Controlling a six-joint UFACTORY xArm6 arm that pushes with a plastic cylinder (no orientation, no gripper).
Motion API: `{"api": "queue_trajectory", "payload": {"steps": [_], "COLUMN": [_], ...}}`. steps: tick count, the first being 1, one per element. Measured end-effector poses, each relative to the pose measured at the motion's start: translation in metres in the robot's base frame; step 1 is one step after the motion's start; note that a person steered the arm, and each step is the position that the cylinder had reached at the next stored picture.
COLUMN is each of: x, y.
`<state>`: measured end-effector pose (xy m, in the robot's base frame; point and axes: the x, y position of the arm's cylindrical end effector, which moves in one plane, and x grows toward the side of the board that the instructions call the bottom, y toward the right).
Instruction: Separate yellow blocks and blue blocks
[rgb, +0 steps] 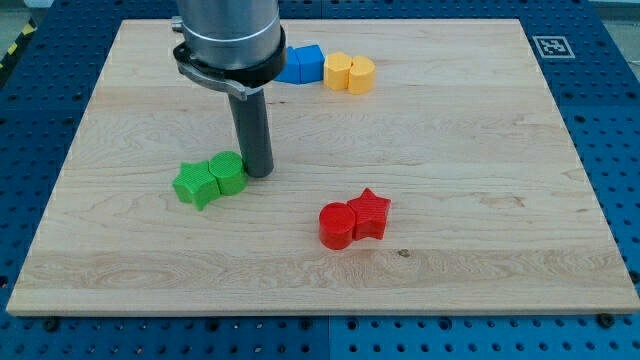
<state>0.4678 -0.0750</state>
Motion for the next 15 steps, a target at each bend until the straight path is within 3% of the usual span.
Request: {"api": "queue_trajectory", "payload": {"steps": [1, 3, 7, 10, 15], "x": [-0.009, -0.083, -0.145, -0.161, -0.162], "y": [0.011, 0.096, 0.104, 0.102, 0.009]}}
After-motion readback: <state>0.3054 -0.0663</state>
